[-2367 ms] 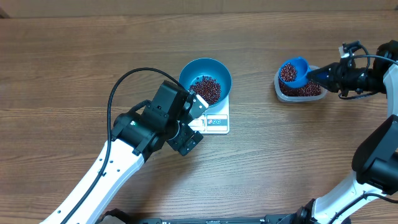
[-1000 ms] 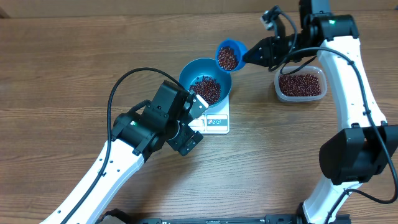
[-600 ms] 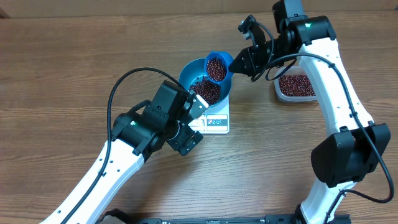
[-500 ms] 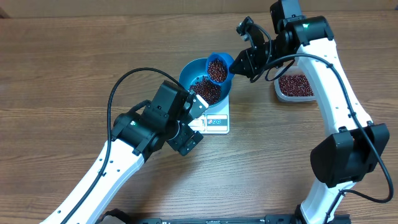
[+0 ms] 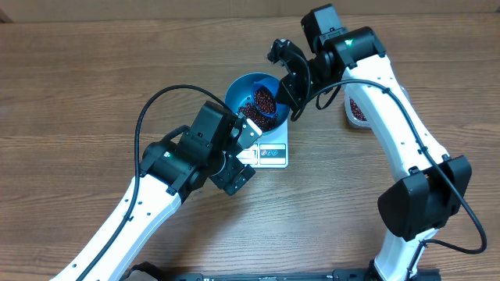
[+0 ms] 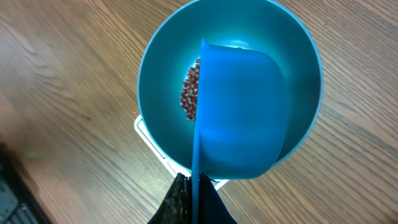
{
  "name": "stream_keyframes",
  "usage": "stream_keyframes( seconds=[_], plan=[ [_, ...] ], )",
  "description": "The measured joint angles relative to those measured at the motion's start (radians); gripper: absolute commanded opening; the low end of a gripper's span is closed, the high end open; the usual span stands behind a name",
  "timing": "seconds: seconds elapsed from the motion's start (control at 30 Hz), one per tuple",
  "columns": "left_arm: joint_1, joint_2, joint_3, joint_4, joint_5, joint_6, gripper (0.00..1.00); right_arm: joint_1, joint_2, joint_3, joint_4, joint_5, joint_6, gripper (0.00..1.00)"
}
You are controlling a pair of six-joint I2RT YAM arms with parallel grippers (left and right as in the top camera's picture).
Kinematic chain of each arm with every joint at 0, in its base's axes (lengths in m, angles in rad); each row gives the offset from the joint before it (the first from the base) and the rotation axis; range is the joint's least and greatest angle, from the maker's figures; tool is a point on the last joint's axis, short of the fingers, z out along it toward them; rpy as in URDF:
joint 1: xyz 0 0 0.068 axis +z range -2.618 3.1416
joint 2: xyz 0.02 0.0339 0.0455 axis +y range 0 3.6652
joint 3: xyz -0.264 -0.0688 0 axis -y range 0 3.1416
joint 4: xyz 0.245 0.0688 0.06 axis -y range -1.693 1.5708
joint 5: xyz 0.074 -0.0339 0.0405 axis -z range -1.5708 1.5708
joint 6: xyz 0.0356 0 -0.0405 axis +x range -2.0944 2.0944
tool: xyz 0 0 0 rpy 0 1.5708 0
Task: Scoop item into bowl and weigh 150g on scale
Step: 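Tilt the blue scoop to pour red beans into the teal bowl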
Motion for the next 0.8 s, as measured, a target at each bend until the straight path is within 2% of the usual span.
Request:
stream_keyframes(
  seconds=[0.33, 0.8],
  plan=[
    [0.000, 0.000, 0.000, 0.000, 0.000, 0.000, 0.99, 0.044, 0.000, 0.000, 0.011, 0.141, -0.006, 0.04],
    [0.000, 0.000, 0.000, 0.000, 0.000, 0.000, 1.00, 0.058, 0.000, 0.000, 0.034, 0.179, -0.007, 0.04]
  ],
)
